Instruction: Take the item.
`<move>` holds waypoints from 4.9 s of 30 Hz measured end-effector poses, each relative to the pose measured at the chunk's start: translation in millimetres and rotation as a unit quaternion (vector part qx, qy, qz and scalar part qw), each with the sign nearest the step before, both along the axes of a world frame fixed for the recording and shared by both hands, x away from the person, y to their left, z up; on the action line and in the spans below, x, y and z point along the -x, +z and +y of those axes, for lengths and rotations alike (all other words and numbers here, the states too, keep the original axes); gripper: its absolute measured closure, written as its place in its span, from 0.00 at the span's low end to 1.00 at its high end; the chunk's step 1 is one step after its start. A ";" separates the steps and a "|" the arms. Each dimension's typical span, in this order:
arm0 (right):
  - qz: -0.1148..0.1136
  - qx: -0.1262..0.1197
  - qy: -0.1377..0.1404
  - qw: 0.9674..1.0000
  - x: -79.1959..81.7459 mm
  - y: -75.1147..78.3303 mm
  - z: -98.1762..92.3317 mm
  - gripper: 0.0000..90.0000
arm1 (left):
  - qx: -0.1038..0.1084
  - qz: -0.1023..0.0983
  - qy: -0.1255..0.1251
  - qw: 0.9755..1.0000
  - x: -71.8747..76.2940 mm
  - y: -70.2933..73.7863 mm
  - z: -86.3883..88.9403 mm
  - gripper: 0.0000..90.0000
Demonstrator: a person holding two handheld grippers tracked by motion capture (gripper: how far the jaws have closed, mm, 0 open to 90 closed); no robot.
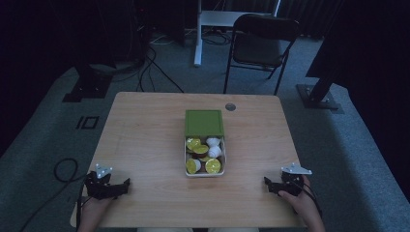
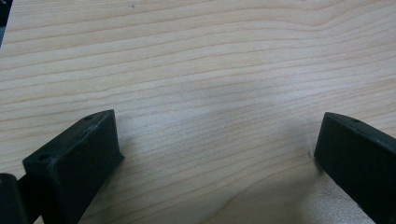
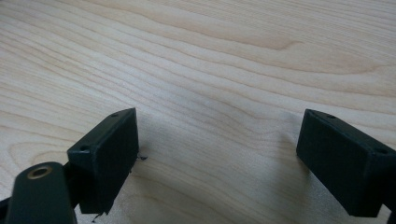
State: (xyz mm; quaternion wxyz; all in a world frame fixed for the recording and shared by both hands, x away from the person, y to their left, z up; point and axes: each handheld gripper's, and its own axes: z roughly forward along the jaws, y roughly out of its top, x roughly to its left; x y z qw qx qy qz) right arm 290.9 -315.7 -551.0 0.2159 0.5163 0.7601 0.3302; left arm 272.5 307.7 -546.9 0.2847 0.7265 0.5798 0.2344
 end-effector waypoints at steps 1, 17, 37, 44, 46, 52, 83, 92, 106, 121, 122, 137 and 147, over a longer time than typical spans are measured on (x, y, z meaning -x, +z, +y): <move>0.000 0.000 0.000 1.000 0.0 0.0 0.1 0.14 | 0.000 0.000 0.000 1.000 0.0 0.0 0.0 0.00; 0.001 0.001 -0.009 1.000 -0.8 -0.1 1.0 0.13 | 0.000 0.000 0.000 1.000 0.1 0.0 0.0 0.00; -0.009 -0.011 -0.023 1.000 -4.9 9.1 7.8 0.15 | 0.000 0.000 0.000 1.000 0.0 0.0 0.0 0.00; -0.020 -0.012 -0.009 1.000 -6.1 22.8 12.5 0.15 | 0.000 0.000 0.000 1.000 0.1 0.0 0.0 0.00; -0.022 -0.013 -0.009 1.000 -6.4 24.6 13.1 0.15 | 0.000 0.000 0.000 1.000 0.0 -0.1 0.0 0.00; -0.036 -0.025 -0.002 0.999 -8.5 37.1 17.7 0.15 | 0.000 0.000 0.000 1.000 0.0 0.0 0.0 0.00; -0.083 -0.044 0.051 0.994 -16.6 87.0 60.8 0.17 | 0.001 -0.001 0.001 1.000 0.0 -0.1 -0.1 0.00; -0.089 -0.058 0.070 0.992 -20.1 95.9 76.5 0.18 | 0.001 0.000 0.001 1.000 0.0 -0.1 -0.1 0.00; -0.095 -0.069 0.102 0.988 -24.4 107.4 108.2 0.18 | 0.001 0.000 0.001 1.000 0.0 -0.1 -0.1 0.00; -0.100 -0.083 0.142 0.981 -26.8 116.6 146.4 0.18 | 0.001 0.000 0.001 1.000 0.0 -0.1 -0.2 0.00; -0.099 -0.084 0.145 0.981 -27.1 116.5 148.4 0.18 | 0.001 0.000 0.001 1.000 0.0 0.0 -0.2 0.00; -0.093 -0.090 0.176 0.976 -27.2 114.5 177.6 0.18 | 0.002 -0.001 0.002 1.000 0.0 -0.1 -0.3 0.00; -0.080 -0.095 0.200 0.972 -24.7 102.8 198.8 0.18 | 0.001 -0.001 0.001 1.000 0.0 -0.2 -0.2 0.00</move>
